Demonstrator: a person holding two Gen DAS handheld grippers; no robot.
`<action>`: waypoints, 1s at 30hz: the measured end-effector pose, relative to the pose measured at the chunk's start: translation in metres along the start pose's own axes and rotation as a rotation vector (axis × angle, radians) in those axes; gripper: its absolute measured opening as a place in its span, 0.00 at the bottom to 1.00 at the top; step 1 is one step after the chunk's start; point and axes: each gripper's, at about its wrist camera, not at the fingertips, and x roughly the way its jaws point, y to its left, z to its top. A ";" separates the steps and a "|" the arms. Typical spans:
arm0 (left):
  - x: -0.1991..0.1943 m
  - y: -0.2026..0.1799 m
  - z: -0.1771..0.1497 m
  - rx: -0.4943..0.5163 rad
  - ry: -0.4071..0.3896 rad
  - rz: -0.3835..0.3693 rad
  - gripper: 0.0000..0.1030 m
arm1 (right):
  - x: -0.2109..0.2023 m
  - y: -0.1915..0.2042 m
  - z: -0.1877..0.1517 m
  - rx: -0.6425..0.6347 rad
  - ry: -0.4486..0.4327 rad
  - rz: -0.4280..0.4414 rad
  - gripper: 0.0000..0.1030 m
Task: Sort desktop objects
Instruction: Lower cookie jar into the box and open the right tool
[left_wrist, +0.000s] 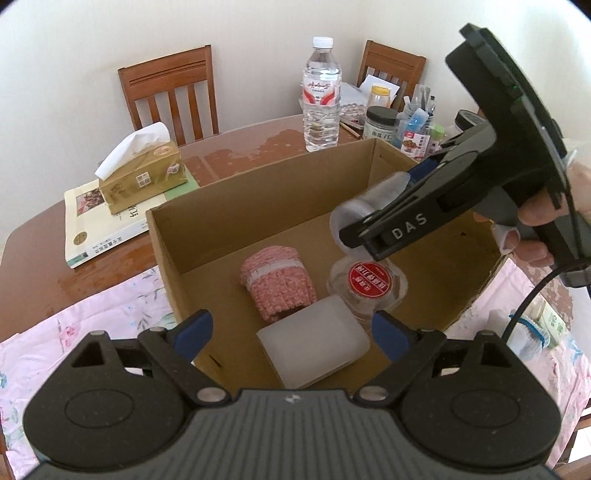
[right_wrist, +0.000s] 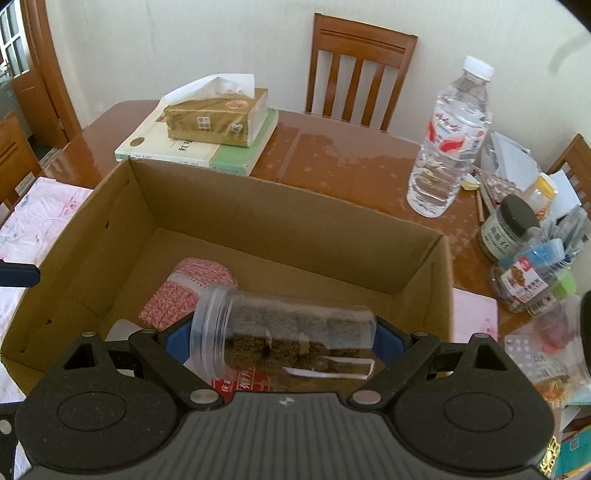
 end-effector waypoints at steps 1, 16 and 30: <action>0.000 0.000 0.000 -0.003 0.002 0.002 0.90 | 0.001 0.000 0.001 0.003 -0.001 -0.006 0.98; -0.014 -0.004 -0.003 -0.020 0.002 0.012 0.90 | -0.027 -0.009 -0.013 0.054 -0.021 -0.008 1.00; -0.060 -0.023 -0.041 0.004 -0.056 0.058 0.92 | -0.099 0.021 -0.076 0.026 -0.167 -0.025 1.00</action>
